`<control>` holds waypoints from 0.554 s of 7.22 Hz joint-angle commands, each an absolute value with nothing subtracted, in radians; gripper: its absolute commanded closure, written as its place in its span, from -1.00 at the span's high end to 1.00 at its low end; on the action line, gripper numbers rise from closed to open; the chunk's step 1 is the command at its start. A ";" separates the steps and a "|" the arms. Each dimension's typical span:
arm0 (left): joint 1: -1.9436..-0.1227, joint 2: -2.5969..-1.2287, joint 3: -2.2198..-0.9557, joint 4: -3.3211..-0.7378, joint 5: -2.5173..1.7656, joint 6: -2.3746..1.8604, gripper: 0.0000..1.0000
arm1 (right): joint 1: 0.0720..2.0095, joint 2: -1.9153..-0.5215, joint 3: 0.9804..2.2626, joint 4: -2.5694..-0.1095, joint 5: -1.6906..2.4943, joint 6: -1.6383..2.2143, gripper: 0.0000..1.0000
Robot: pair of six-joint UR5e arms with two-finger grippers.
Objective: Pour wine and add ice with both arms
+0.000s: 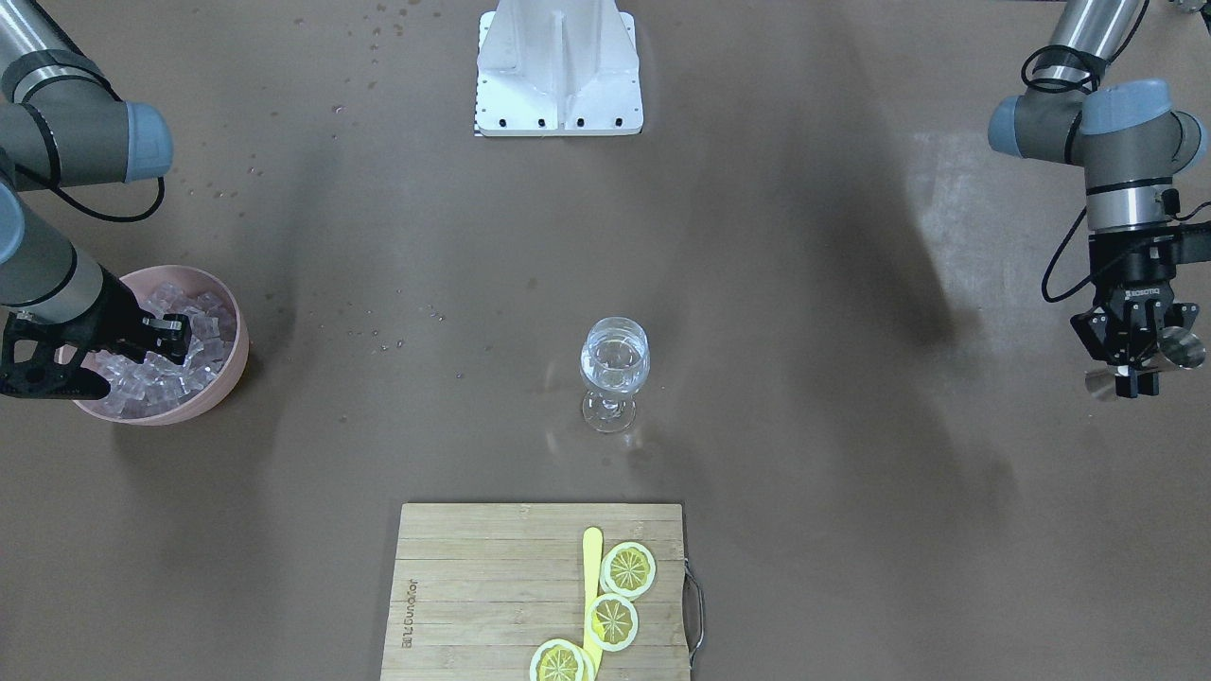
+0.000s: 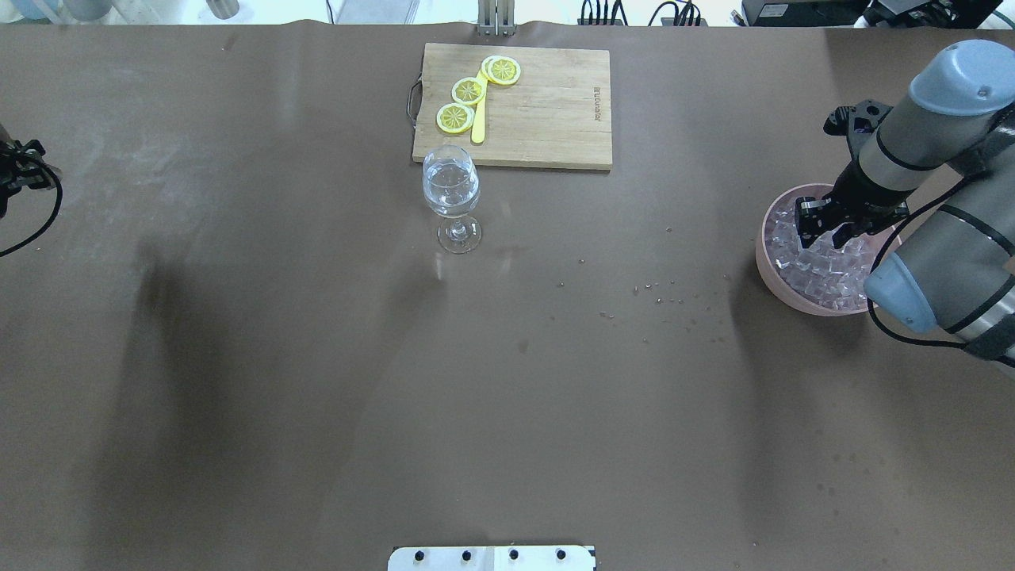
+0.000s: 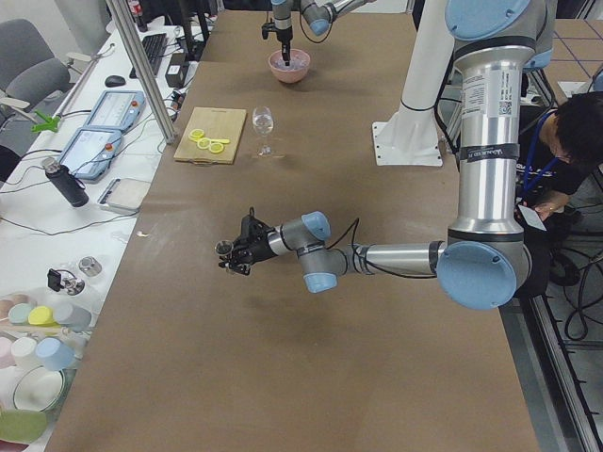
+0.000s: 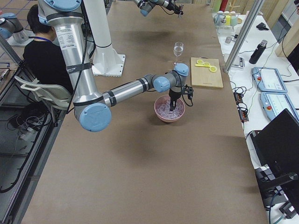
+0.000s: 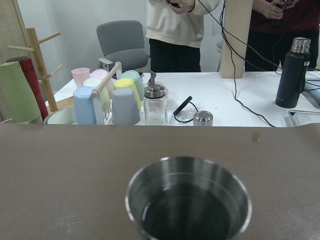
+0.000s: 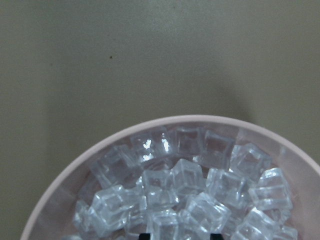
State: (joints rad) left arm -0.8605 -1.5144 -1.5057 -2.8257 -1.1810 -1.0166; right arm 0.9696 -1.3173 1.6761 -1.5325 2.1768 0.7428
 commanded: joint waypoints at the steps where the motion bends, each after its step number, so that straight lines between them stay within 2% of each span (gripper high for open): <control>1: -0.861 -1.516 -1.583 -2.728 -1.149 -1.020 -0.48 | 0.969 -1.302 1.660 -1.532 2.177 0.752 0.01; 3: -0.853 -1.561 -1.650 -2.605 -1.147 -1.025 -0.48 | 0.969 -1.302 1.661 -1.532 2.180 0.770 0.01; 4: -0.848 -1.616 -1.643 -2.593 -1.144 -1.026 -0.48 | 0.971 -1.304 1.661 -1.532 2.180 0.773 0.01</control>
State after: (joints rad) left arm -0.8530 -1.5631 -1.6337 -2.6301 -1.1479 -1.0239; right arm 0.9696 -1.3032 1.6613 -1.5324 2.1791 0.7673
